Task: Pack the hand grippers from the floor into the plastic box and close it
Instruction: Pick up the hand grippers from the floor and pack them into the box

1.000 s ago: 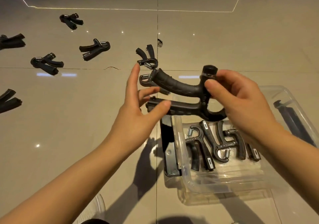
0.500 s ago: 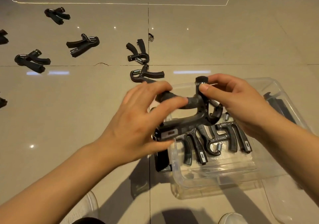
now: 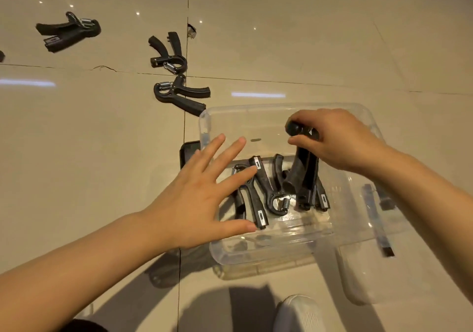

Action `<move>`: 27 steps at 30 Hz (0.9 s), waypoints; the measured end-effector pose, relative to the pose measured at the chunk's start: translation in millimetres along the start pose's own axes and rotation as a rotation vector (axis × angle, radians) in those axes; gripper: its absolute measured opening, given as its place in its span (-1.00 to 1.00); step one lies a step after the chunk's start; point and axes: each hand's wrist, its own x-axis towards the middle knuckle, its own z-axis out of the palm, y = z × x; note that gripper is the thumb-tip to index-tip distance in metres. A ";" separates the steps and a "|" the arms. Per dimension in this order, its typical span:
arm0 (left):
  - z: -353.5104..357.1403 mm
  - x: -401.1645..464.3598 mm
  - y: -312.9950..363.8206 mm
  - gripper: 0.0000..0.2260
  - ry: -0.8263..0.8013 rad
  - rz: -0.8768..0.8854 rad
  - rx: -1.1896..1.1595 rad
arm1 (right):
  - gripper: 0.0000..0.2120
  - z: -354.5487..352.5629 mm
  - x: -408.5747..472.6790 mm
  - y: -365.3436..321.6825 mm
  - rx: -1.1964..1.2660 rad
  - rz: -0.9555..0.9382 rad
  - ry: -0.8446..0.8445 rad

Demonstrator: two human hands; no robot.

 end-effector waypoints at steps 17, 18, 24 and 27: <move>3.6 2.4 -1.0 -0.41 0.058 0.026 0.032 | -0.76 105.7 12.7 59.8 -0.664 -0.237 -0.425; 3.9 2.3 -1.3 -0.42 0.064 0.029 0.025 | -0.76 107.1 12.1 62.9 -0.661 -0.219 -0.436; 5.8 2.1 -1.5 -0.40 0.108 0.053 -0.011 | -0.68 116.1 8.0 63.2 -0.597 -0.145 -0.452; 5.3 1.9 -2.1 -0.41 0.099 0.063 -0.010 | -0.55 120.6 5.6 53.0 -0.496 -0.286 -0.392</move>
